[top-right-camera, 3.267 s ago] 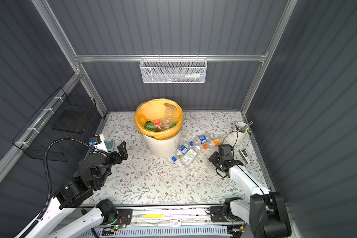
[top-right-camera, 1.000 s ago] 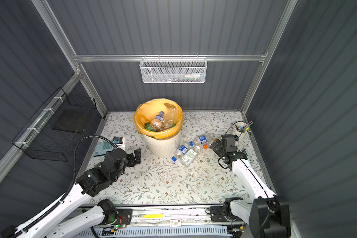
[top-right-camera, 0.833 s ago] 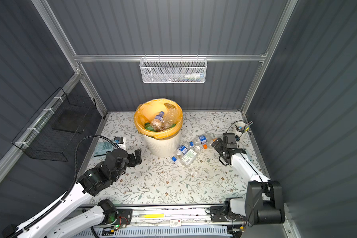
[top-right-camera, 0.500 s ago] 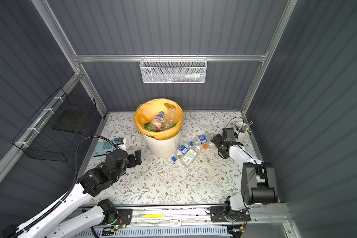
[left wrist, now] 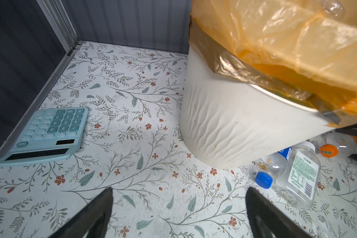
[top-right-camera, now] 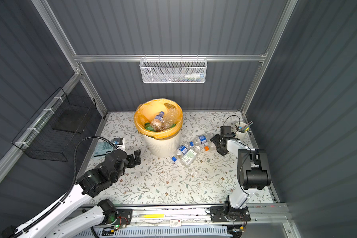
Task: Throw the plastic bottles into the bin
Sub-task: 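Lower the right gripper onto the orange-labelled bottle and close, then lift the orange-labelled bottle with the right gripper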
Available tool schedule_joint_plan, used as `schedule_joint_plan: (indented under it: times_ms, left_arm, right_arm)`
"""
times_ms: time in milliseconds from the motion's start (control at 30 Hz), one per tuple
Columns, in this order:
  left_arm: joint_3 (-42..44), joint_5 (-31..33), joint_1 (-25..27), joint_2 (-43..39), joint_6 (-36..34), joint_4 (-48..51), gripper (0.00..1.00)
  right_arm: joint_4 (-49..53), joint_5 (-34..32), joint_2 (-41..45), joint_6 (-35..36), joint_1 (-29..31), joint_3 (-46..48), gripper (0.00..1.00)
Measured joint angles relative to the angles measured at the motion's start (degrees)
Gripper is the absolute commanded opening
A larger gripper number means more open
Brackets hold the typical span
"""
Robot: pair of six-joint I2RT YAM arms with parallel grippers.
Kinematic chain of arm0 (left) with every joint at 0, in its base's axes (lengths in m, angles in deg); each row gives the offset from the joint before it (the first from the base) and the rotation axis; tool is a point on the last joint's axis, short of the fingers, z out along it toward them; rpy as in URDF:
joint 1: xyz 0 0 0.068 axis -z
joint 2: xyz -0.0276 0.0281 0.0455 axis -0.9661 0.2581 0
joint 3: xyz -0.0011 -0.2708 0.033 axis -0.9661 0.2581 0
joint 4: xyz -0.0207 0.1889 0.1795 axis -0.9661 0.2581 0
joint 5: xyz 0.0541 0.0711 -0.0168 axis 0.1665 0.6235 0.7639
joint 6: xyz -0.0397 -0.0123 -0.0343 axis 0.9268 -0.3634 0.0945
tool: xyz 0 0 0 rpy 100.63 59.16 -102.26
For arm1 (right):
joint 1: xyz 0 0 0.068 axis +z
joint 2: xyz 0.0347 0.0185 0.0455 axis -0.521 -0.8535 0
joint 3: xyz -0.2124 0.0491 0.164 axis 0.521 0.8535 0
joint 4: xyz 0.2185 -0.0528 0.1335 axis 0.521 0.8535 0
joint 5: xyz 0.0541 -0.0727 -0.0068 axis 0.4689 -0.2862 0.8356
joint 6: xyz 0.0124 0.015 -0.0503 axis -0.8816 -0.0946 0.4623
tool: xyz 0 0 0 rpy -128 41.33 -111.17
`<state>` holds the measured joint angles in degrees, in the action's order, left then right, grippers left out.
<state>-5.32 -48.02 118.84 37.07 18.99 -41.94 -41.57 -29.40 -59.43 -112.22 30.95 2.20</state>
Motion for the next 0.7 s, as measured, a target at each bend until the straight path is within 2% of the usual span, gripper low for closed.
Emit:
schedule_joint_plan:
  times_ms: [100, 233, 500, 700]
  left_arm:
    - [0.3, 0.1, 0.0, -0.3, 0.0, 0.1, 1.0]
    - [0.5, 0.1, 0.0, -0.3, 0.0, 0.1, 1.0]
    - [1.1, 0.1, 0.0, -0.3, 0.1, 0.1, 1.0]
    - [1.7, 0.1, 0.0, -0.2, 0.4, -0.1, 1.0]
  right_arm:
    - [0.6, 0.2, -0.3, 0.6, -0.1, 0.1, 0.67]
    - [-0.2, 0.9, 0.2, 1.4, -0.1, 1.3, 0.58]
    - [-0.7, 2.4, 6.9, 3.1, -0.1, 6.7, 0.49]
    - [-0.4, 2.8, 15.0, 4.8, -0.2, 7.4, 0.48]
